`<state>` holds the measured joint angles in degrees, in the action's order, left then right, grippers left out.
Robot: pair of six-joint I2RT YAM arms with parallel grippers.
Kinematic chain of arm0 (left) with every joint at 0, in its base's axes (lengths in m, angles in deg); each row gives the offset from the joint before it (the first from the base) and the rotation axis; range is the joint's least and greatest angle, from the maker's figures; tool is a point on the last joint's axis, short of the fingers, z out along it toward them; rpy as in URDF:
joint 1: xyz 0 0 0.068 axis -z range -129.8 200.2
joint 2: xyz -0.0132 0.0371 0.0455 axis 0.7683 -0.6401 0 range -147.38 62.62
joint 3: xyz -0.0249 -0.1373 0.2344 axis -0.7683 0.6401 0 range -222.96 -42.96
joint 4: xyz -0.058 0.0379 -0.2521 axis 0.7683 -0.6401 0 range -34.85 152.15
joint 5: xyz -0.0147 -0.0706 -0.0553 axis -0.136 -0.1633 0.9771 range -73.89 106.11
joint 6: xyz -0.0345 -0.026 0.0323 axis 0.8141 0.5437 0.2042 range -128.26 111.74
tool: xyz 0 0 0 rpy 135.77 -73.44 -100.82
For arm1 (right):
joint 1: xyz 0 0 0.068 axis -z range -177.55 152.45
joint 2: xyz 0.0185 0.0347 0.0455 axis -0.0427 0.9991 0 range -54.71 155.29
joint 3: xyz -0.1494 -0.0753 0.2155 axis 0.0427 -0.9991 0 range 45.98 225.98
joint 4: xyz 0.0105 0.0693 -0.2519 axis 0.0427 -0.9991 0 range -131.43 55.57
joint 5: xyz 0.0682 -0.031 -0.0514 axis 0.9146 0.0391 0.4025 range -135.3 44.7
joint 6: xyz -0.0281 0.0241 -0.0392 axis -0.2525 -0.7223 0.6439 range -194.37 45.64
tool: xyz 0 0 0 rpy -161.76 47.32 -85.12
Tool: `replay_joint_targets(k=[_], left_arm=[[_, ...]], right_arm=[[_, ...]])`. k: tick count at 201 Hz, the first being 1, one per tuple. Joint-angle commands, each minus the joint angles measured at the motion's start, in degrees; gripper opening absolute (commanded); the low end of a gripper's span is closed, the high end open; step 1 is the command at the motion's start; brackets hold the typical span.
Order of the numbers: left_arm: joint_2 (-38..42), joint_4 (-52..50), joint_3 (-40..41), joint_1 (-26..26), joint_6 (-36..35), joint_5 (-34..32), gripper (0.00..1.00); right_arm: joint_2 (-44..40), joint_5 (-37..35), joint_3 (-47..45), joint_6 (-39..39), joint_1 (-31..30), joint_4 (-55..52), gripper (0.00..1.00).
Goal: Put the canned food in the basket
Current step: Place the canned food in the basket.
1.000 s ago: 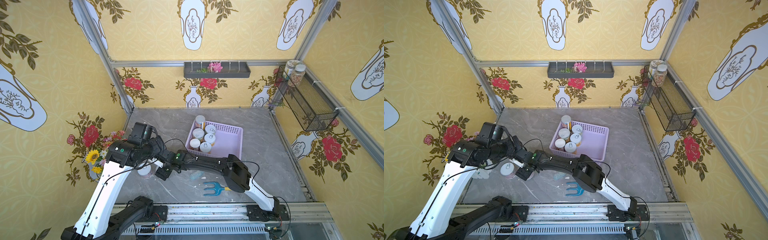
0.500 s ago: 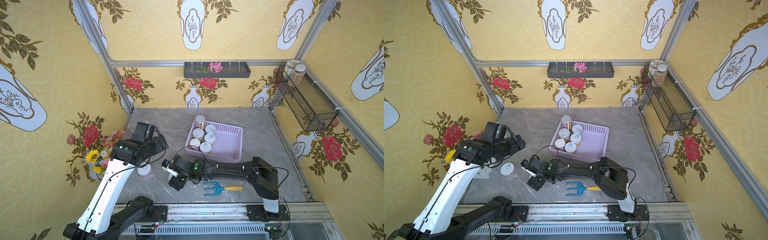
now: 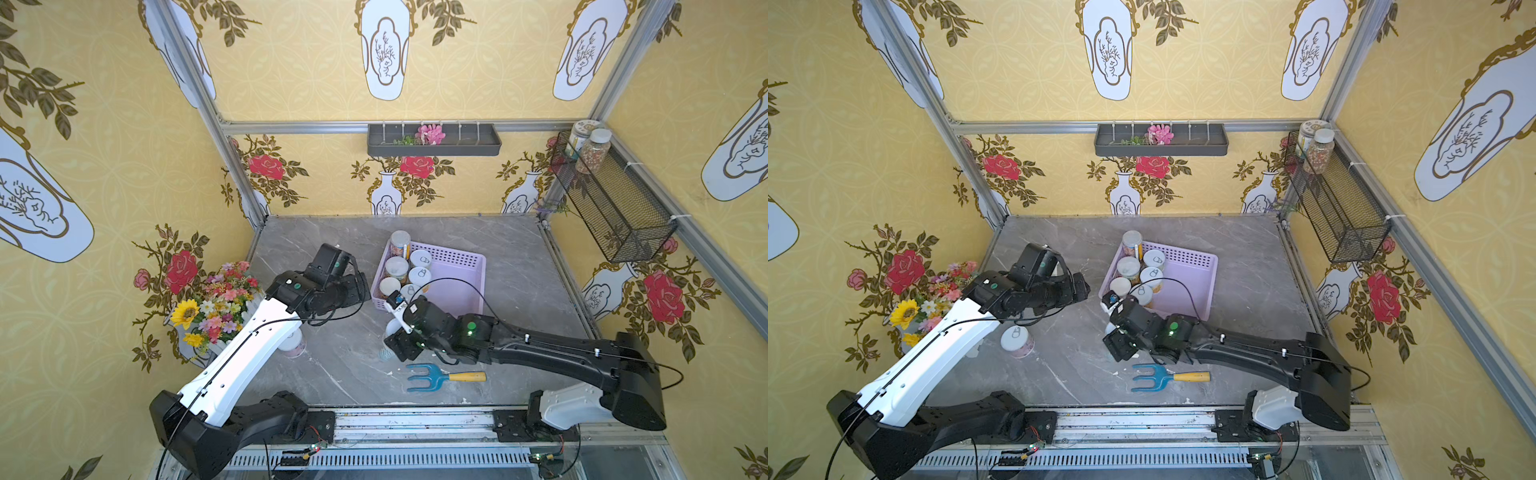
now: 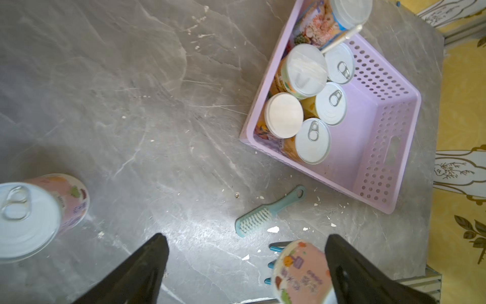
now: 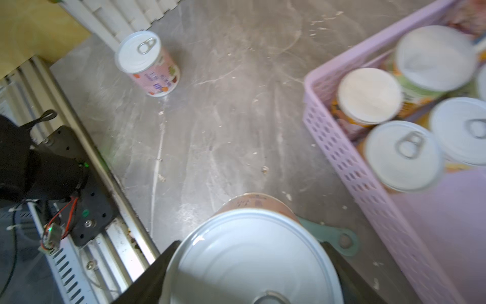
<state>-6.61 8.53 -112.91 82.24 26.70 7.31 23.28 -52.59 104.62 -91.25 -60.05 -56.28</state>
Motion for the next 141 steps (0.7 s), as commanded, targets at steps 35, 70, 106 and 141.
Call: replay_joint_targets(k=[35, 70, 106, 141], left_arm=[[-6.6, 10.8, 1.1, 8.9, 1.6, -1.2, 0.98], [-8.9, 20.0, 3.7, 13.0, 0.9, 0.9, 0.97], [-10.8, 28.7, 7.1, 15.7, 0.7, 1.7, 0.97], [-13.6, 31.4, 7.5, 18.6, 0.1, -1.1, 0.98]], right_arm=[[-10.6, -0.2, -4.2, -1.4, 14.3, -4.7, 0.56], [-10.1, 5.4, -4.4, -0.9, 25.5, -4.0, 0.55], [-4.1, 8.3, -2.0, -0.6, 33.8, -1.2, 0.53], [3.9, 9.1, 2.6, 1.2, 37.9, 2.4, 0.51]])
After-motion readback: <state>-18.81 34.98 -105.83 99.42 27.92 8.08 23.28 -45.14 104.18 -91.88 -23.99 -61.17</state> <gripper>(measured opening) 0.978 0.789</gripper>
